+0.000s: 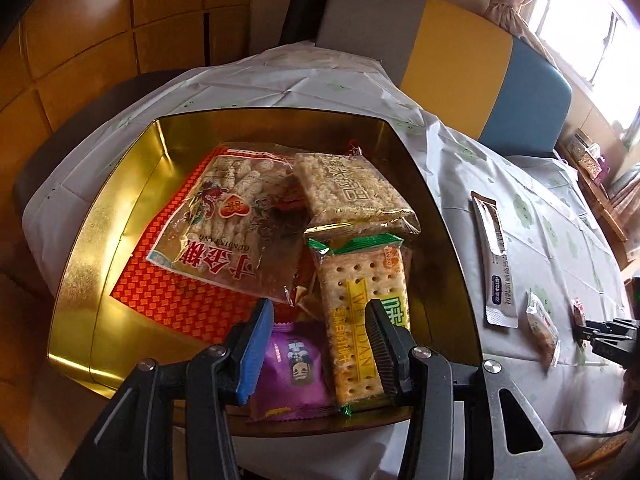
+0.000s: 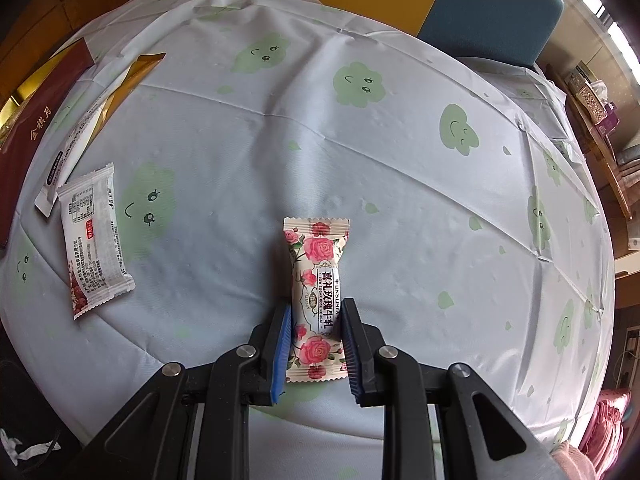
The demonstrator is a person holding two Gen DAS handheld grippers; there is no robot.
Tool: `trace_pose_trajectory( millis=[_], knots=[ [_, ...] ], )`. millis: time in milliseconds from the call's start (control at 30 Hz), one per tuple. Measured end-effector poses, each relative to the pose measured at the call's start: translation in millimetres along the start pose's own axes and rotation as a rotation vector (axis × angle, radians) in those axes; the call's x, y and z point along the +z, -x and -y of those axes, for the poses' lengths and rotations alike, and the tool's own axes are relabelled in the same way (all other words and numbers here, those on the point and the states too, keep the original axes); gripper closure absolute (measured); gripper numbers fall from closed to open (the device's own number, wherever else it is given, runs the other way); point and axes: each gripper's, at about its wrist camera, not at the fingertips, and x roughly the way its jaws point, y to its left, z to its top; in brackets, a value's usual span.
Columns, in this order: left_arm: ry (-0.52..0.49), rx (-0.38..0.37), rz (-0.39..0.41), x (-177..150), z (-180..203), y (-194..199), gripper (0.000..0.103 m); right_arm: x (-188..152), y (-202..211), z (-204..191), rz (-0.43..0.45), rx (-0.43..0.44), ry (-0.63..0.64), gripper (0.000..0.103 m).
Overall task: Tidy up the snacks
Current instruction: 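Carry the WEIDAN cracker pack into the gold tray and open the left gripper, then carry the pink rose candy into the gold tray and open the right gripper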
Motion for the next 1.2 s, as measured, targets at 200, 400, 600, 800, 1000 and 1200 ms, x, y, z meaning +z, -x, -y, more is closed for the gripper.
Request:
trace_pose_trajectory(
  millis=[200,400,600,800,1000,1200],
  knots=[
    [-0.002,0.048,0.014,-4.2,-1.1,8.7,0.054,0.5,0.2,1.0,0.002,-0.003,0.004,0.078],
    [0.001,0.079,0.019,-5.6,-3.2,15.2,0.054,0.7,1.0,-0.2,0.006,-0.010,0.005,0.078],
    [0.012,0.099,0.015,-7.0,-7.6,17.7,0.054,0.4,1.5,-1.5,0.008,-0.015,0.004,0.078],
    [0.022,0.113,0.022,-7.8,-13.1,21.0,0.054,0.3,2.2,-2.2,0.010,-0.019,0.005,0.078],
    [0.039,0.127,0.034,-7.6,-21.7,26.2,0.054,-0.1,3.3,-3.9,0.011,-0.027,-0.001,0.079],
    [0.059,0.150,0.044,-7.8,-31.8,30.9,0.054,2.8,3.9,-5.7,0.000,-0.036,-0.005,0.080]
  ],
)
